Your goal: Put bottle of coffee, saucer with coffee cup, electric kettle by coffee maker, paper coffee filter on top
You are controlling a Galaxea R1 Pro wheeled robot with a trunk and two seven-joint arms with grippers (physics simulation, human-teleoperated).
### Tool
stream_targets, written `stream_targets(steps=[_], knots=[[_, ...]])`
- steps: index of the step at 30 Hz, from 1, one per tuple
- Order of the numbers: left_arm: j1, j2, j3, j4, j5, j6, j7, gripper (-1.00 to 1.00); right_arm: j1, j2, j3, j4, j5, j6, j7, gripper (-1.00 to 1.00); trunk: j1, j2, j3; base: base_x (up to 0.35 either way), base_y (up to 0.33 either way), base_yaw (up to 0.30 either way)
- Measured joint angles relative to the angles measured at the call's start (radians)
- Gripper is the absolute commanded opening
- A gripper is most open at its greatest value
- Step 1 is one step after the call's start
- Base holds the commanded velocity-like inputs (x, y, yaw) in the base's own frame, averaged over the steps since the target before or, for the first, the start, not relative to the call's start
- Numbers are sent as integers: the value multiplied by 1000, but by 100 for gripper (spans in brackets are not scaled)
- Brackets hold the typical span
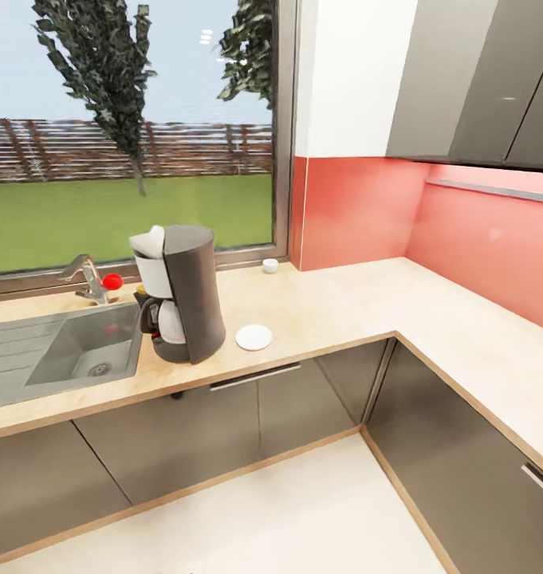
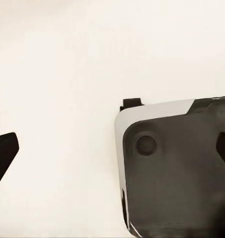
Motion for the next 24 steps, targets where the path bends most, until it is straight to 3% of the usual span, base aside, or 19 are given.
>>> stream_targets(steps=[4,8,18,21,24], knots=[[17,21,1,61,-5,21,24,100,0,-3,-1,0,0,0,-1,100,0,0,-4,0,0,189],[49,33,1,84,-5,98,87,100,0,-7,-3,-9,0,1,-2,100,0,0,-8,0,0,190],[78,31,4,93,1,157,127,100,0,-16,-2,-96,1,-35,-89,100,0,0,-19,0,0,200],[94,22,7,93,0,237,182,100,0,-14,5,-87,5,-74,-96,100,0,0,-22,18,0,241],[95,19,8,93,0,250,231,100,0,-15,5,-70,3,-77,-97,100,0,0,-24,66,0,252]])
